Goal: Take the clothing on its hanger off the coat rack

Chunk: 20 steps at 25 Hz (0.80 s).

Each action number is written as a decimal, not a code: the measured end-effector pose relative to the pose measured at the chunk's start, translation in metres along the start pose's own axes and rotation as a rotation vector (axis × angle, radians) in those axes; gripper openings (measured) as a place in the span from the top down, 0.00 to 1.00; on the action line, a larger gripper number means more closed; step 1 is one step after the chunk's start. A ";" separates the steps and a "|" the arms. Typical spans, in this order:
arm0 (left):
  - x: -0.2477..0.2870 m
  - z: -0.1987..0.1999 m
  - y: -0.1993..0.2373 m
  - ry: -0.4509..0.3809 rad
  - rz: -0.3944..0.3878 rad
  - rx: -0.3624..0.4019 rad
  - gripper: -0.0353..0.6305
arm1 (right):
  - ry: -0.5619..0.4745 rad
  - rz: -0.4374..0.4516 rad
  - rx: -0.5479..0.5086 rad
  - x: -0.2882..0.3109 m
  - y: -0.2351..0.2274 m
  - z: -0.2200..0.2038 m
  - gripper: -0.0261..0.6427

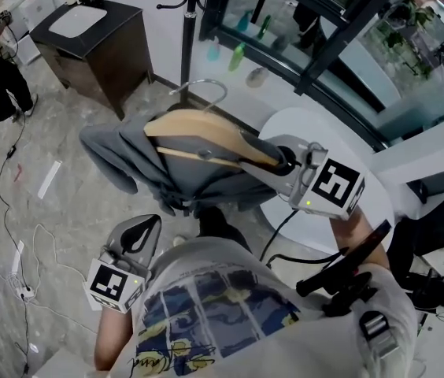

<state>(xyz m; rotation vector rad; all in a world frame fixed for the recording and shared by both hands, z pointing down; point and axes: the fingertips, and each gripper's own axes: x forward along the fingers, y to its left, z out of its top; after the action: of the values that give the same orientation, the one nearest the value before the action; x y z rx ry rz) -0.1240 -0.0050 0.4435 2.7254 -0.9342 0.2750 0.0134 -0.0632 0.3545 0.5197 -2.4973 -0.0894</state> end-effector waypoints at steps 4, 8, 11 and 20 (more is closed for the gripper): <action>-0.004 -0.002 0.005 -0.003 -0.002 -0.002 0.94 | 0.005 0.012 0.005 0.007 0.006 0.003 0.95; -0.004 -0.001 0.008 -0.001 -0.001 -0.002 0.94 | 0.006 0.020 0.007 0.010 0.006 0.004 0.95; -0.006 0.003 0.013 -0.003 0.005 -0.009 0.94 | 0.009 0.026 0.015 0.016 0.007 0.007 0.95; -0.004 0.004 0.012 -0.001 0.017 -0.014 0.94 | 0.007 0.048 0.008 0.018 0.008 0.006 0.95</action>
<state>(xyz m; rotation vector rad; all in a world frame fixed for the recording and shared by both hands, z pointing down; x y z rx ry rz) -0.1337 -0.0131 0.4408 2.7064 -0.9559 0.2697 -0.0067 -0.0629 0.3610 0.4620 -2.5029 -0.0582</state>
